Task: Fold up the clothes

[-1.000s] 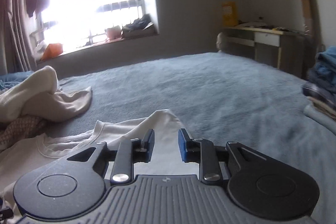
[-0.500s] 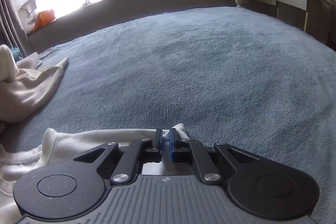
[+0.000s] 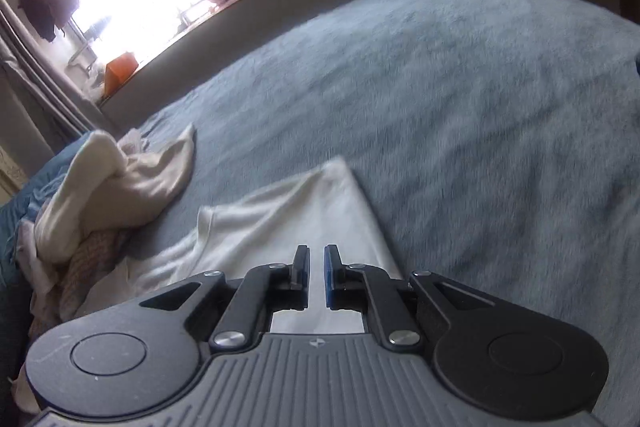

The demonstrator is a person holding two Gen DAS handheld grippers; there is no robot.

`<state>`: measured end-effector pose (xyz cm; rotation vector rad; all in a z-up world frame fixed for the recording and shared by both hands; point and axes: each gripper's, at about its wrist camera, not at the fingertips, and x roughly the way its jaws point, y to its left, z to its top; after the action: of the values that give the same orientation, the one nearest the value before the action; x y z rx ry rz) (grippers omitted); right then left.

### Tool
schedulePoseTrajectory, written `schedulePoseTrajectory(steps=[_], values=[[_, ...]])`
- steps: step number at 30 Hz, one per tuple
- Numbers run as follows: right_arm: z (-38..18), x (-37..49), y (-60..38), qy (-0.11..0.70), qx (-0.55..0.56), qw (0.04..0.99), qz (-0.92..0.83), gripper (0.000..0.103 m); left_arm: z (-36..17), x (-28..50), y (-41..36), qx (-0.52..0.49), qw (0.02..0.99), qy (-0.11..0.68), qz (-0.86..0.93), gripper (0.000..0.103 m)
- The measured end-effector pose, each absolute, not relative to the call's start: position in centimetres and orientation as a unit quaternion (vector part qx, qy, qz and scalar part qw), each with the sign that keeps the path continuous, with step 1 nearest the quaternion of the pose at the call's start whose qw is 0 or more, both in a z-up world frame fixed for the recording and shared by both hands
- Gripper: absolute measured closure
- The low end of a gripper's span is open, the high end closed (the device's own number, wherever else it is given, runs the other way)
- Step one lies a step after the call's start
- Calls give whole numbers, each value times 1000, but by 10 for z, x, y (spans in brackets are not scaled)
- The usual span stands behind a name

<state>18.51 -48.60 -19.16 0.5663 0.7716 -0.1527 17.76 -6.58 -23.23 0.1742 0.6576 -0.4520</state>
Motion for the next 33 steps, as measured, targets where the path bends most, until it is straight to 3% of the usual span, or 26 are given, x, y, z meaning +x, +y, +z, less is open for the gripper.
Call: schedulePoseTrajectory(steps=[4,8,13,24,33], values=[[-238,179,-479,414,295,852,-123,97,-232,179,-68,90,916,326,-216,61],[-207,157,-448,370,320,864,-117,95,-218,174,-59,78,918,334,-198,47],[-185,139,-384,357,312,878,-66,95,-207,164,-29,21,919,354,-172,47],[-200,164,-215,394,199,897,42,95,-203,144,69,-66,930,355,-72,46],[-216,171,-160,387,102,914,65,95,-213,137,156,-166,932,317,55,46]])
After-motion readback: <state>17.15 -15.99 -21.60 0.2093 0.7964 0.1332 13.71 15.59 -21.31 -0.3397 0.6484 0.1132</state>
